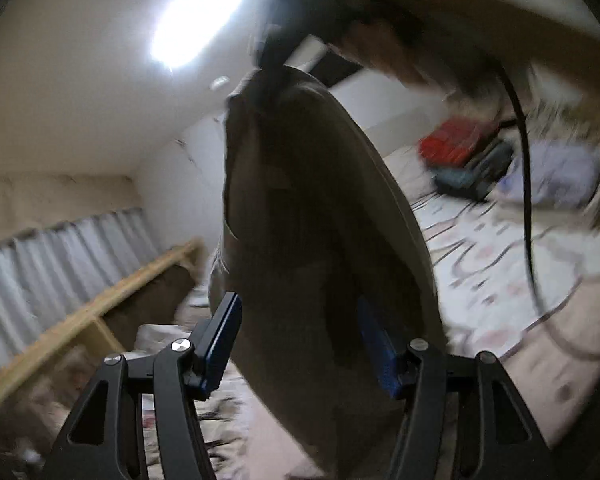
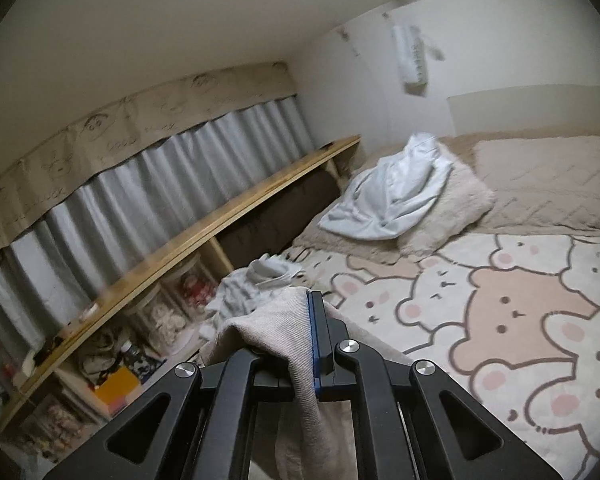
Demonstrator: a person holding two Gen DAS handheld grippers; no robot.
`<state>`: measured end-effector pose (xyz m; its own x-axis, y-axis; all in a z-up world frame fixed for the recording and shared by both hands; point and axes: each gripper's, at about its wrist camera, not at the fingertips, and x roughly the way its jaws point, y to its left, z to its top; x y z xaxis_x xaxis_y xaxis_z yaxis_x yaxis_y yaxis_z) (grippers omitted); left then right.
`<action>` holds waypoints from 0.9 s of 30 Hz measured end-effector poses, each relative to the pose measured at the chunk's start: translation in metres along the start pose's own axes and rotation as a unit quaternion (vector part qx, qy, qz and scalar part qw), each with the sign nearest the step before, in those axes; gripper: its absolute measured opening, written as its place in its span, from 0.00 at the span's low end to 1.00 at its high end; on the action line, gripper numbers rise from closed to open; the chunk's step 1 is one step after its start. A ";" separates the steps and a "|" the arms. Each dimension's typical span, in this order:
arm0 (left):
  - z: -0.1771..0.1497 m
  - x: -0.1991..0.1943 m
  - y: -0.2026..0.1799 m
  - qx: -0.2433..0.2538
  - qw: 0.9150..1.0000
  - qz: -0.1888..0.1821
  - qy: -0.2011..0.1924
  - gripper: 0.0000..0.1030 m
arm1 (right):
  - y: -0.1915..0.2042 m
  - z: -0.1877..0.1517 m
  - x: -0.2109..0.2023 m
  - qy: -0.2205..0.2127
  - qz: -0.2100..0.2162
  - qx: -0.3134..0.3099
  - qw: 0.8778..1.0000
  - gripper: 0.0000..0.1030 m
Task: Fold clothes
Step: 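Grasp another shirt edge with the right gripper while the left gripper holds the shirt up, then hold the shirt up with both grippers and shake it open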
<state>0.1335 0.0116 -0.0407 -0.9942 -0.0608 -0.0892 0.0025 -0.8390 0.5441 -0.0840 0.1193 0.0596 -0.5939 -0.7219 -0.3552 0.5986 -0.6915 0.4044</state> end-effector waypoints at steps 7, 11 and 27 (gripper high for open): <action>-0.028 0.011 -0.060 0.100 0.991 0.088 -0.008 0.58 | 0.019 0.001 0.000 0.017 0.005 -0.013 1.000 0.06; -0.032 0.026 -0.075 0.117 0.983 0.140 -0.006 0.59 | 0.026 0.004 -0.001 0.023 0.002 -0.018 1.000 0.06; -0.022 0.037 -0.023 0.083 0.972 0.216 0.050 0.29 | 0.009 0.009 -0.016 0.013 -0.012 0.000 1.000 0.06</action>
<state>0.0993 0.0167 -0.0746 -0.8890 -0.4468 0.1004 0.3905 -0.6254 0.6756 -0.0740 0.1251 0.0764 -0.5941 -0.7050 -0.3872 0.5834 -0.7091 0.3959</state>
